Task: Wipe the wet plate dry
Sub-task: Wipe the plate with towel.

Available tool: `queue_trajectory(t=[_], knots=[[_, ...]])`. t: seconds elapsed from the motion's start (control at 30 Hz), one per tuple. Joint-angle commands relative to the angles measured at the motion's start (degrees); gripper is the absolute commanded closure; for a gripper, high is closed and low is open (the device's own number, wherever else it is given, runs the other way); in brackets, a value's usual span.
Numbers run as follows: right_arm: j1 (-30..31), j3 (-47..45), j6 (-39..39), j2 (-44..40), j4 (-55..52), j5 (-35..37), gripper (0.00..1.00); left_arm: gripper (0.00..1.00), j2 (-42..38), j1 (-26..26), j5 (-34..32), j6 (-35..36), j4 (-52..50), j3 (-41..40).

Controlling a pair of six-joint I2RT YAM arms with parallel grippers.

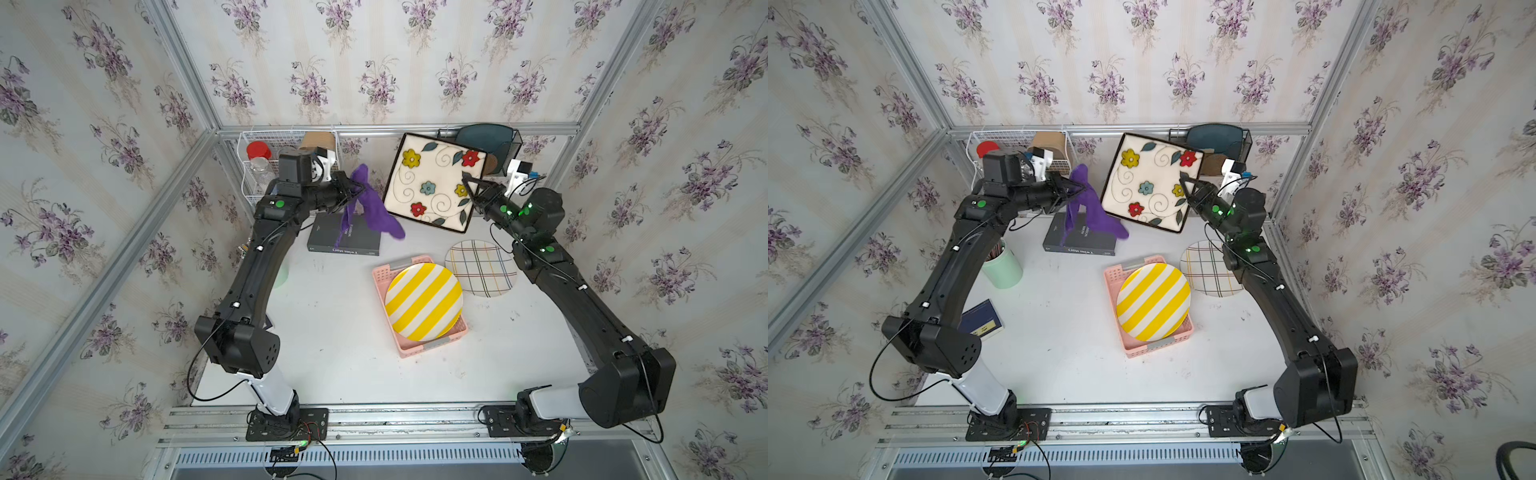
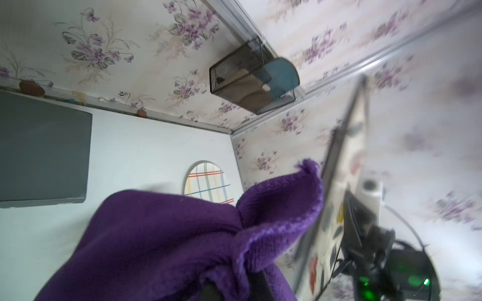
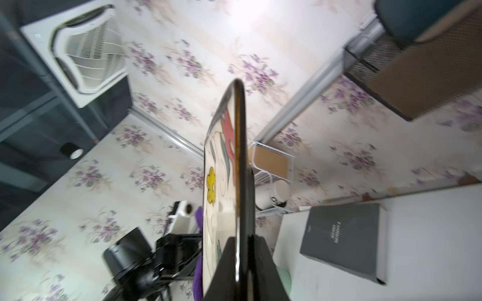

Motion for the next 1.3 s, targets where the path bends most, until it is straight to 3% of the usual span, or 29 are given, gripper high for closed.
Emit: queue_trajectory(t=[0.0,0.17,0.3,0.7,0.8,0.9,1.07,1.17,1.27], knots=[[0.1,-4.2,8.6,-0.4,21.1,-4.2,1.0,1.0,0.0,0.2,9.3,-19.9,19.5,-2.2],[1.2,-6.9,9.6,0.3,22.3,-5.9,1.0,1.0,2.8,-1.0,9.7,-44.7,47.0,-4.0],[1.6,-7.9,12.6,2.0,27.8,-7.2,1.0,1.0,5.0,-2.3,8.0,-54.4,56.2,-1.0],[4.4,1.4,16.8,11.1,36.9,-5.4,1.0,1.0,6.6,-9.7,5.5,-59.9,64.1,-0.3],[3.3,8.8,16.3,15.2,35.5,-4.2,1.0,1.0,8.8,-13.9,4.9,-62.1,66.5,2.9],[0.0,12.0,17.0,16.3,34.8,-2.7,1.0,1.0,10.1,-15.0,3.2,-64.3,70.0,5.0],[-2.9,3.8,12.8,9.0,29.2,-2.9,1.0,1.0,8.7,-12.7,-1.8,-65.8,74.7,4.1],[0.5,-2.9,14.0,6.3,31.2,-2.3,1.0,1.0,9.0,-12.8,-2.2,-66.4,75.1,4.9],[5.0,-2.2,12.0,7.2,31.1,-1.1,1.0,1.0,9.6,-13.9,-1.9,-66.6,74.5,5.1]])
